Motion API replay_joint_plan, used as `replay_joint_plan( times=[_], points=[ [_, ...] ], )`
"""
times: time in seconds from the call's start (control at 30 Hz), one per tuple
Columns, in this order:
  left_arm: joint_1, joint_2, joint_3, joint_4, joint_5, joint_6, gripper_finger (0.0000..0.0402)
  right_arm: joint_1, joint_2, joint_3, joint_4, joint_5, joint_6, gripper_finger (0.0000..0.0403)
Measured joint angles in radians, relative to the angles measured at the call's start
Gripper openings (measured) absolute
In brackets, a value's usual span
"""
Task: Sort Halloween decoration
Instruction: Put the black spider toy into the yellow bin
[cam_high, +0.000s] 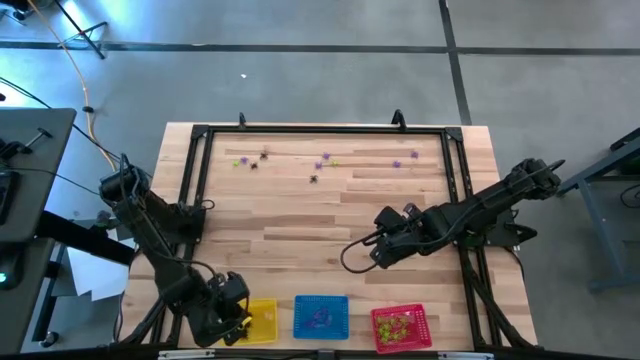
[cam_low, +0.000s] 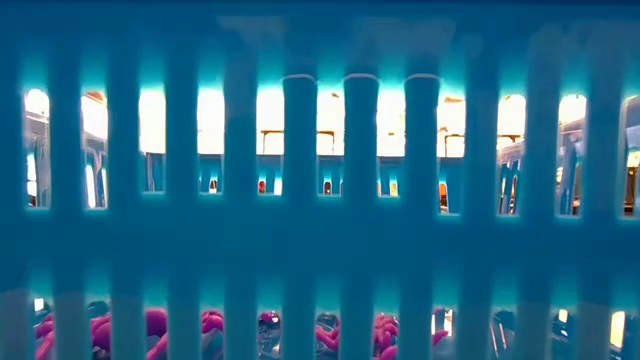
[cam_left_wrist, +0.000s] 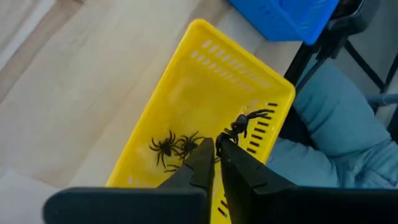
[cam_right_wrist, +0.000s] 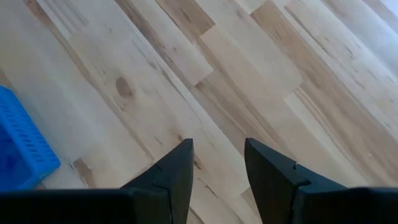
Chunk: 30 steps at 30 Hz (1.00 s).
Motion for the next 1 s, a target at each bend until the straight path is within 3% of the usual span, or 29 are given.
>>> replay_joint_plan(
  times=[0.27, 0.43, 0.67, 1.0],
  points=[
    [0.003, 0.000, 0.000, 0.007, 0.057, 0.070, 0.0078, 0.023, 0.000, 0.000, -0.001, 0.002, 0.013, 0.0139],
    [0.068, -0.003, 0.000, 0.001, -0.012, 0.168, 0.0091, 0.017, 0.000, 0.000, -0.001, 0.048, 0.010, 0.0139],
    [0.292, -0.004, 0.001, -0.002, -0.025, 0.587, 0.0086, -0.077, 0.000, 0.000, -0.020, -0.038, -0.001, 0.0139],
    [0.690, -0.004, 0.001, 0.001, -0.101, 1.189, 0.0086, -0.283, 0.000, 0.000, -0.079, -0.116, -0.186, 0.0139]
  ],
)
